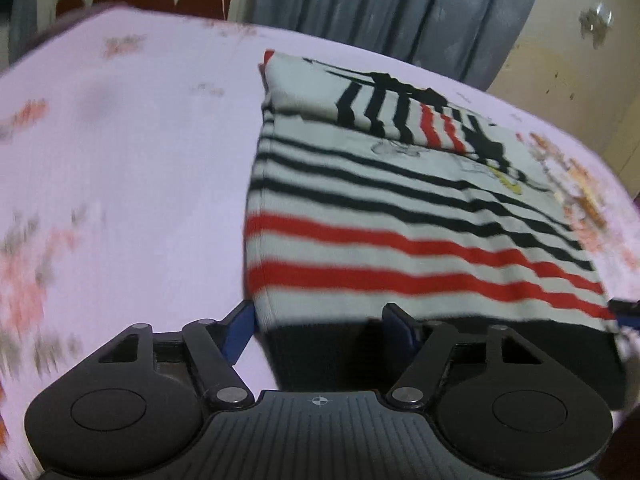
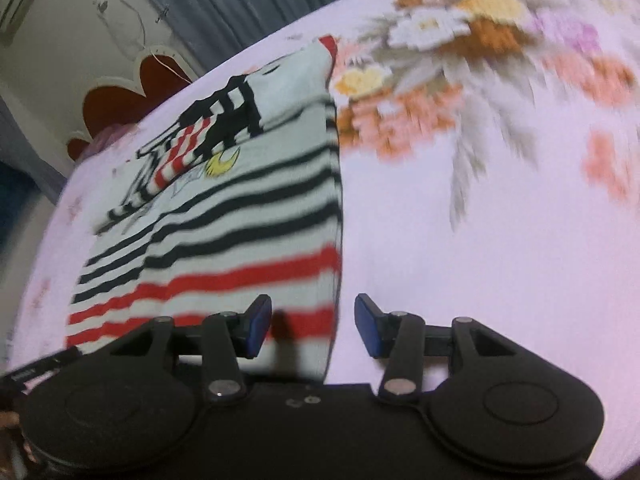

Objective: Fold small clothes

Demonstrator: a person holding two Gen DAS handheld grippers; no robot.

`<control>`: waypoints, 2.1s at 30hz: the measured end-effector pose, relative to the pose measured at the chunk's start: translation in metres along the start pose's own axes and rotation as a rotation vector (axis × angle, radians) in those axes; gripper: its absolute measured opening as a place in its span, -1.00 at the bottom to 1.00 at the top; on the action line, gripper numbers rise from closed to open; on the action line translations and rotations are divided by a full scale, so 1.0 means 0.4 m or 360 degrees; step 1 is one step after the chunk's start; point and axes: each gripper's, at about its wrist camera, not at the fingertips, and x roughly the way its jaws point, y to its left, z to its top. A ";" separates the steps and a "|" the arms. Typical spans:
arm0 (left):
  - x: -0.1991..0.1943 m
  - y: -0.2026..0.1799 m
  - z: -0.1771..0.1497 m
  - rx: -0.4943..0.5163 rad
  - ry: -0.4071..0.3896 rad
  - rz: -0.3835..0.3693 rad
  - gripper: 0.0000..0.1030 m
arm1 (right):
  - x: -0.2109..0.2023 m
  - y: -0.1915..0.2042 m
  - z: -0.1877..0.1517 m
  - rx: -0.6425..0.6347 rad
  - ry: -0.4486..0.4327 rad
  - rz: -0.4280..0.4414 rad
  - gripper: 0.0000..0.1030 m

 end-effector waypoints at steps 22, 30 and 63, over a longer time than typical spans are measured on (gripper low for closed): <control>0.024 0.030 -0.074 -0.0383 0.0057 -0.0412 -0.93 | 0.008 -0.017 -0.101 0.0242 0.0158 0.0432 -0.44; -0.030 0.052 -0.083 -0.0440 -0.0122 -0.0443 -0.93 | -0.061 -0.026 -0.106 0.0152 0.0015 0.0486 -0.89; 0.225 -0.005 0.548 -0.0478 -0.0369 -0.0477 -0.93 | 0.148 0.098 0.503 0.0142 -0.0299 0.0394 -0.89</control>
